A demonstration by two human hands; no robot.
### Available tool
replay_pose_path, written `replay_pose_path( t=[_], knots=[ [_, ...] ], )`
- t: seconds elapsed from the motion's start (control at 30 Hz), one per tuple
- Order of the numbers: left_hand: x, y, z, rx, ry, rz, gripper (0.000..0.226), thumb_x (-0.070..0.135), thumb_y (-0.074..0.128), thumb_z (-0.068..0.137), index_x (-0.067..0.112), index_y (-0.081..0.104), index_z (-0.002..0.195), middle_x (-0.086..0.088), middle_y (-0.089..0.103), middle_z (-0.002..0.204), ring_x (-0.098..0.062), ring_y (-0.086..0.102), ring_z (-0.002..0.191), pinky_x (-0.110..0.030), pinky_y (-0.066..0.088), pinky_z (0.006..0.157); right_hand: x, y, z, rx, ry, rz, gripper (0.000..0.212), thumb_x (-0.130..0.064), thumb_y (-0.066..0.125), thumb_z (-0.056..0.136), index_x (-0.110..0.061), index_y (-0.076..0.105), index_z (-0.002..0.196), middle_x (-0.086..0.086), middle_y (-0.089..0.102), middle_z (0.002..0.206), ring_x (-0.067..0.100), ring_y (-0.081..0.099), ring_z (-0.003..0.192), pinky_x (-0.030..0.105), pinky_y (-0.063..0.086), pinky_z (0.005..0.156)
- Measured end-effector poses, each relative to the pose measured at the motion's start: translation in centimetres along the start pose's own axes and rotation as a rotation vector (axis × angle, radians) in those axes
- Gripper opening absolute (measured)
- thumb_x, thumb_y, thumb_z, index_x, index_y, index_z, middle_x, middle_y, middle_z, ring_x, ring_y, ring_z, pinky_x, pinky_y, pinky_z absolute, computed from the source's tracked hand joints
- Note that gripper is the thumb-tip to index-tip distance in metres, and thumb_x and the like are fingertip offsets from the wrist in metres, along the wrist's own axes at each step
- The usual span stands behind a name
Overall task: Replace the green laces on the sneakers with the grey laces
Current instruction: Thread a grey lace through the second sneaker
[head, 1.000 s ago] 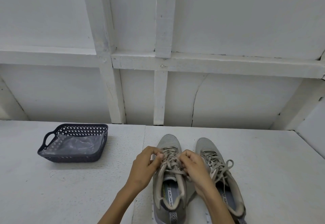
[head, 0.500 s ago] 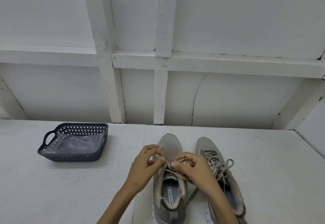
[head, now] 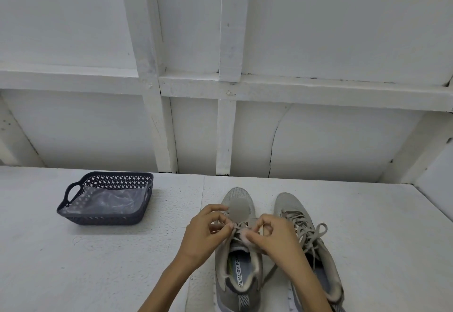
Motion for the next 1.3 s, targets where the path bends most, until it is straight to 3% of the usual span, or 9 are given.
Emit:
replay_pose_path(
  t=[0.1, 0.23, 0.4, 0.57, 0.73, 0.83, 1.0, 1.2, 1.3],
  knots=[
    [0.1, 0.1, -0.2, -0.002, 0.018, 0.037, 0.012, 0.036, 0.065, 0.084, 0.035, 0.065, 0.071, 0.021, 0.057, 0.121, -0.005, 0.068, 0.093, -0.03, 0.057, 0.082, -0.4, 0.1, -0.3, 0.016, -0.056, -0.099, 0.013, -0.03, 0.082, 0.071, -0.027, 0.071, 0.076, -0.01, 0.04, 0.043, 0.003, 0.037, 0.044, 0.017, 0.026, 0.046],
    [0.1, 0.3, -0.6, 0.009, 0.026, 0.033, 0.013, 0.041, 0.057, 0.086, 0.032, 0.061, 0.077, 0.025, 0.053, 0.124, -0.007, 0.069, 0.079, -0.037, 0.055, 0.077, -1.0, 0.2, -0.6, 0.053, -0.115, -0.106, 0.01, -0.021, 0.077, 0.079, -0.017, 0.07, 0.072, -0.009, 0.04, 0.044, 0.003, 0.041, 0.045, 0.015, 0.03, 0.046],
    [-1.2, 0.1, -1.5, 0.018, -0.028, -0.11, 0.032, 0.051, 0.047, 0.081, 0.021, 0.059, 0.075, 0.022, 0.054, 0.124, -0.017, 0.065, 0.094, -0.054, 0.051, 0.089, 0.4, 0.7, -1.1, -0.005, 0.098, 0.288, 0.017, -0.008, 0.063, 0.09, -0.005, 0.061, 0.073, -0.003, 0.048, 0.053, 0.008, 0.039, 0.043, 0.018, 0.033, 0.046],
    [-0.6, 0.3, -1.2, -0.018, -0.049, -0.116, 0.023, 0.052, 0.051, 0.075, 0.032, 0.06, 0.069, 0.019, 0.056, 0.122, -0.012, 0.065, 0.096, -0.047, 0.052, 0.09, 1.7, 0.9, -1.2, -0.057, 0.32, 0.764, 0.028, -0.001, 0.046, 0.096, -0.007, 0.045, 0.069, -0.003, 0.032, 0.048, 0.007, 0.028, 0.039, 0.021, 0.033, 0.043],
    [0.2, 0.5, -0.9, -0.019, 0.025, -0.041, 0.028, 0.055, 0.066, 0.075, 0.027, 0.065, 0.077, 0.02, 0.058, 0.119, -0.009, 0.068, 0.094, -0.038, 0.057, 0.082, 1.0, 0.8, -0.9, -0.064, 0.175, 0.468, 0.031, -0.017, 0.069, 0.088, -0.012, 0.047, 0.067, 0.006, 0.046, 0.055, 0.017, 0.04, 0.045, 0.026, 0.035, 0.047],
    [0.4, 0.5, -1.2, -0.004, 0.043, -0.07, 0.023, 0.051, 0.063, 0.08, 0.028, 0.065, 0.08, 0.017, 0.06, 0.118, -0.009, 0.064, 0.103, -0.035, 0.057, 0.084, 0.9, 0.9, -0.7, -0.065, 0.142, 0.392, 0.03, -0.015, 0.064, 0.091, -0.011, 0.045, 0.068, 0.005, 0.044, 0.055, 0.016, 0.04, 0.044, 0.024, 0.034, 0.045],
    [-0.3, 0.6, -1.9, 0.135, -0.061, -0.213, 0.011, 0.02, 0.053, 0.099, 0.014, 0.06, 0.095, 0.006, 0.064, 0.118, -0.016, 0.071, 0.088, -0.04, 0.057, 0.084, 1.9, 1.4, -1.2, 0.076, 0.24, 0.643, 0.026, -0.001, 0.046, 0.097, -0.008, 0.04, 0.073, 0.0, 0.04, 0.053, 0.01, 0.038, 0.044, 0.021, 0.034, 0.044],
    [-0.3, 1.3, -2.8, 0.266, -0.113, -0.291, 0.017, 0.021, 0.043, 0.1, 0.014, 0.057, 0.106, -0.008, 0.072, 0.095, -0.018, 0.071, 0.086, -0.026, 0.056, 0.078, 2.3, 2.2, -1.7, 0.257, 0.285, 0.928, 0.032, 0.006, 0.042, 0.096, -0.012, 0.035, 0.071, 0.0, 0.033, 0.052, 0.009, 0.032, 0.043, 0.02, 0.031, 0.041],
    [-0.3, 1.3, -2.8, 0.267, -0.113, -0.294, 0.016, 0.021, 0.045, 0.1, 0.011, 0.057, 0.102, -0.003, 0.069, 0.106, -0.019, 0.071, 0.087, -0.026, 0.055, 0.078, 2.6, 2.1, -1.8, 0.252, 0.282, 0.876, 0.029, 0.003, 0.046, 0.096, -0.011, 0.036, 0.073, 0.006, 0.032, 0.057, 0.012, 0.031, 0.046, 0.021, 0.031, 0.041]
  ],
)
Point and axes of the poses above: each hand's wrist, its own z-axis towards the middle knuckle, its own y-axis out of the palm, x = y × z, the point moved 4 cm from there along z, towards the middle knuckle
